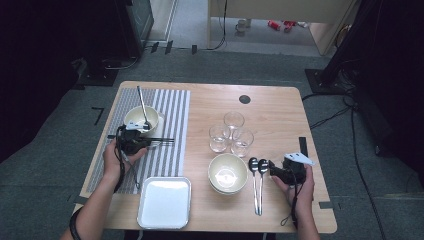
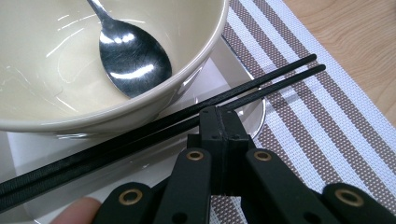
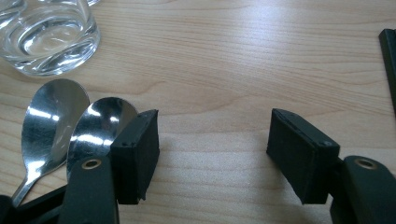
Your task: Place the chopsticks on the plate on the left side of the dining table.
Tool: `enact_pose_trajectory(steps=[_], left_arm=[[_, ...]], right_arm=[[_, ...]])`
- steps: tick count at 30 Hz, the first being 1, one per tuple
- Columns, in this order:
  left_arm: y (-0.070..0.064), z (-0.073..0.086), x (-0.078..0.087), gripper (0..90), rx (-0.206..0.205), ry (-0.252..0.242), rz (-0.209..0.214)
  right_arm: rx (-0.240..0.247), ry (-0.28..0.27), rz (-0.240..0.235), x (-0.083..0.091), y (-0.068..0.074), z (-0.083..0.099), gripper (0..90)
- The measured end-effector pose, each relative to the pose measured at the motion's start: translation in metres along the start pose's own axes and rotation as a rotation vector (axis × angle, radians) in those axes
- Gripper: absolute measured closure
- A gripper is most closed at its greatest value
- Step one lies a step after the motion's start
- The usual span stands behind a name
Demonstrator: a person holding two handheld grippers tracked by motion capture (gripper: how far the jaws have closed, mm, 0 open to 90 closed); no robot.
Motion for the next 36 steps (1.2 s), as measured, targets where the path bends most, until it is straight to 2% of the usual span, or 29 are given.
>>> enact_pose_trajectory(steps=[18, 24, 36], left_arm=[[0.0, 0.001, 0.003, 90.0, -0.002, -0.006, -0.001], [-0.001, -0.002, 0.013, 90.0, -0.007, -0.031, 0.003], [-0.016, 0.003, 0.038, 85.3, 0.005, -0.117, 0.056]], right_arm=[[0.0, 0.0, 0.001, 0.0, 0.0, 0.0, 34.3], [0.001, 0.0, 0.0, 0.0, 0.0, 0.0, 34.3], [0.006, 0.004, 0.007, 0.0, 0.001, 0.0, 34.0]])
Point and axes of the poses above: each handheld gripper's, and its own axes: x roughly backward along the jaws, z roughly out of its underside, y roughly to its left, the point moved 10 cm from there along -x, roughly forward along the jaws, and after that the axes turned 11 degrees about y, right-handed, at the moved point
